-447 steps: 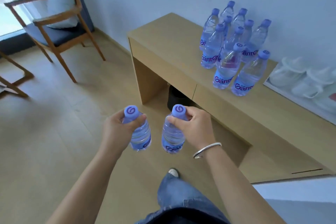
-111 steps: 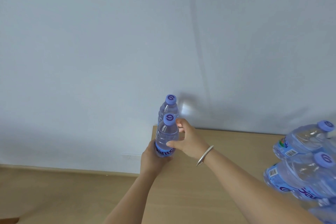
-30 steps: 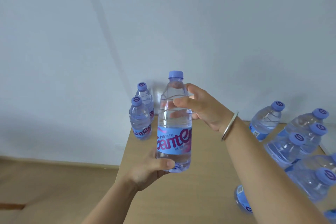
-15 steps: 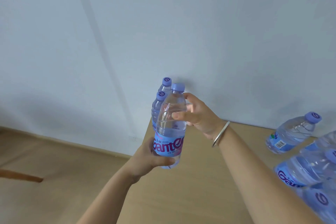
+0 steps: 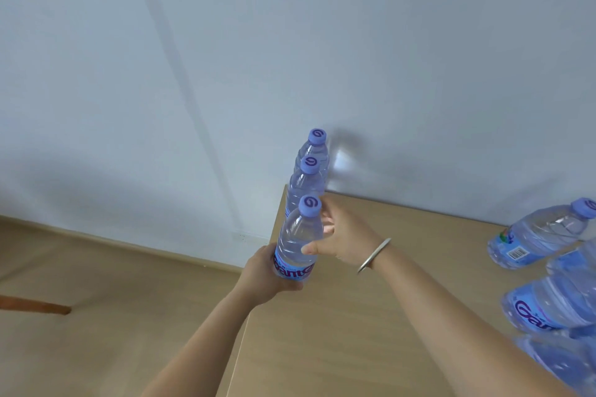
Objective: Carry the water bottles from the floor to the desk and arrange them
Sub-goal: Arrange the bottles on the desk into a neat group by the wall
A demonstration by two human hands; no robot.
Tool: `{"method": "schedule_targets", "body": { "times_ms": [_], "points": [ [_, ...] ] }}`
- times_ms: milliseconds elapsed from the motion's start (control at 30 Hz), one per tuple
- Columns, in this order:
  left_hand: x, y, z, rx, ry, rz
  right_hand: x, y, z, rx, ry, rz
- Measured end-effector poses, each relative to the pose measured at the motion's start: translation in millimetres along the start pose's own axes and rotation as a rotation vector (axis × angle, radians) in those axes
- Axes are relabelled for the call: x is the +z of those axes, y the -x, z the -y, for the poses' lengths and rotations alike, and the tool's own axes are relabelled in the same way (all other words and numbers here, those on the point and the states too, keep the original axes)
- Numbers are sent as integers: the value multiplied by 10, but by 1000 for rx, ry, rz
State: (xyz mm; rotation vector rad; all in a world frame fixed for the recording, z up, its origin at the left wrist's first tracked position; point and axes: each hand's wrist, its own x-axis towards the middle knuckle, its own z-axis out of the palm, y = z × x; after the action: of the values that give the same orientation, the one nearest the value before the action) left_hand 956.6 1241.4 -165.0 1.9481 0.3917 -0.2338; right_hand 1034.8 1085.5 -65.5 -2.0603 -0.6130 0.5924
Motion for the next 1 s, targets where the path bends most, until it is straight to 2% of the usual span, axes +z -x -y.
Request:
{"method": "schedule_targets", "body": {
  "times_ms": [233,567,800,900,1000],
  "points": [
    [-20,-254,9,29,-29,26,30,-61,20,38,31,-92],
    [-38,-301,6,87,-69,28,127,-70,-54,-41,74,-200],
    [102,-94,-50,31,-79,-115,227,16,-99,-77,129,-252],
    [234,86,-129,-16,-80,-198,229,158,-89,-38,119,-253],
    [521,329,-113,-116,-126,-184,169,468,-173,-13,82,-254]
  ]
}}
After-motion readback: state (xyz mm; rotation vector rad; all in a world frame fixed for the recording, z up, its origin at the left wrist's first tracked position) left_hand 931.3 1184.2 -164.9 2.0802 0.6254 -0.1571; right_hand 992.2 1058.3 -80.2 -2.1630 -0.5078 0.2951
